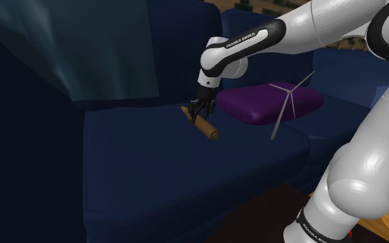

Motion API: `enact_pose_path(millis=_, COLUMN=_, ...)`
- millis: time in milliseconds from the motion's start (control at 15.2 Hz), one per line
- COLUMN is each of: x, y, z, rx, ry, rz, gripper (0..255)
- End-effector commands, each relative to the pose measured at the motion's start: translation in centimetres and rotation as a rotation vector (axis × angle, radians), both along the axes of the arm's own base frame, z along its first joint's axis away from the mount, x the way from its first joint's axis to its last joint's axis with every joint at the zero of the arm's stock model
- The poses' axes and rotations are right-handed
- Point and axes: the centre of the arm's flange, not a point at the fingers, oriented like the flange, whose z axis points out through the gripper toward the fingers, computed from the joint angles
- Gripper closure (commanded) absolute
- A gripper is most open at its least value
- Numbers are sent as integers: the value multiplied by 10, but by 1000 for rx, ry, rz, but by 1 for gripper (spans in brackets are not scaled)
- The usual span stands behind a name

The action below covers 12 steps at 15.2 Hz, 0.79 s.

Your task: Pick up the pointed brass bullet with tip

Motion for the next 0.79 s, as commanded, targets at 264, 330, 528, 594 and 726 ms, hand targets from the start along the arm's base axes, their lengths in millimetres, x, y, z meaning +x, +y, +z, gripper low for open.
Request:
enact_pose_path(millis=264, x=0, y=-1, z=-2, rx=0, ry=2, rz=0, gripper=255)
enact_pose_path(millis=330, x=0, y=-1, z=4, rx=0, ry=2, rz=0, gripper=255)
enact_pose_path(millis=528, x=0, y=-1, z=19, rx=0, ry=2, rz=0, gripper=255)
enact_pose_path(millis=594, x=0, y=-1, z=25, rx=0, ry=2, rz=0, gripper=255)
enact_pose_path(millis=726, x=0, y=-1, z=35, rx=0, ry=2, rz=0, gripper=255)
